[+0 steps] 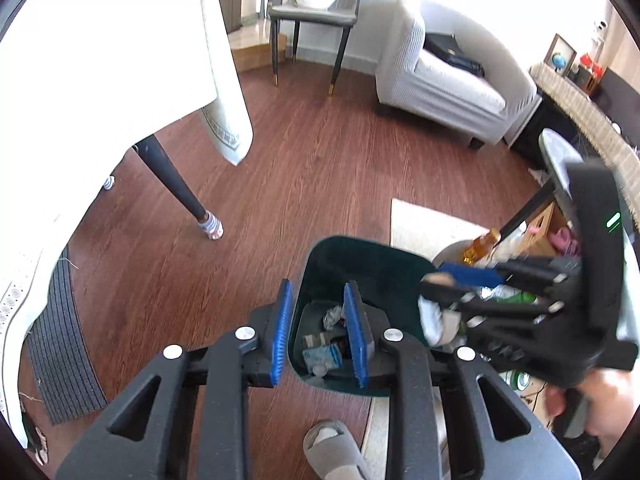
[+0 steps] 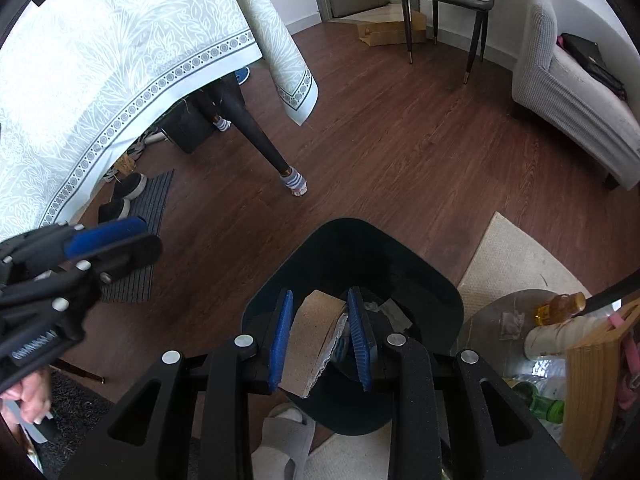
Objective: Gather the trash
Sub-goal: 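Open both tools to drop the cap and tape roll into the bin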
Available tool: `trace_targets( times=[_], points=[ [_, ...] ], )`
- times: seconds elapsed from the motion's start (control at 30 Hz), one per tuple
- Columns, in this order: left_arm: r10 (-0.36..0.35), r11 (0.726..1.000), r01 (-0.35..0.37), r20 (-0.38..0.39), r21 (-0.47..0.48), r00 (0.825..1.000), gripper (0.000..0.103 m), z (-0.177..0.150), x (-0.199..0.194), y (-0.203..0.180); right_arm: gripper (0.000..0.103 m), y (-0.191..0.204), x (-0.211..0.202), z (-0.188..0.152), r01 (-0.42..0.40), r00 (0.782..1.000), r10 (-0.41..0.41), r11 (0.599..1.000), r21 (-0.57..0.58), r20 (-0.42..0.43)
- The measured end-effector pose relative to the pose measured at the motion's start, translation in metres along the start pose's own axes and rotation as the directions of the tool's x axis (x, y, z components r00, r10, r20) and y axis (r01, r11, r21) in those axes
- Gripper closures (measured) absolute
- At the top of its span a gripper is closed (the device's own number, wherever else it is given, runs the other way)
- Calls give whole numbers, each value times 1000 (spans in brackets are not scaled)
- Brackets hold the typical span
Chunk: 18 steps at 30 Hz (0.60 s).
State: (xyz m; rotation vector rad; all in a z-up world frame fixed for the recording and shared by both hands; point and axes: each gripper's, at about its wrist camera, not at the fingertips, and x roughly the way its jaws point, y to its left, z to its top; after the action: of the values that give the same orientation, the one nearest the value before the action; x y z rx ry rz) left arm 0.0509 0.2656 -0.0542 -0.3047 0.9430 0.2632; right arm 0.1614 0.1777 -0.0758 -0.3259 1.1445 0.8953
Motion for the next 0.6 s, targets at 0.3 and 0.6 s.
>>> trace_targets(
  times=[0.3, 0.6],
  points=[
    [-39, 998, 44, 98, -52, 994, 76, 17, -34, -2, 74, 9, 44, -23, 144, 982, -159, 978, -150, -97],
    [-59, 994, 73, 170, -76, 984, 77, 32, -61, -10, 41, 10, 63, -44, 252, 945, -299, 923, -290, -131]
  ],
)
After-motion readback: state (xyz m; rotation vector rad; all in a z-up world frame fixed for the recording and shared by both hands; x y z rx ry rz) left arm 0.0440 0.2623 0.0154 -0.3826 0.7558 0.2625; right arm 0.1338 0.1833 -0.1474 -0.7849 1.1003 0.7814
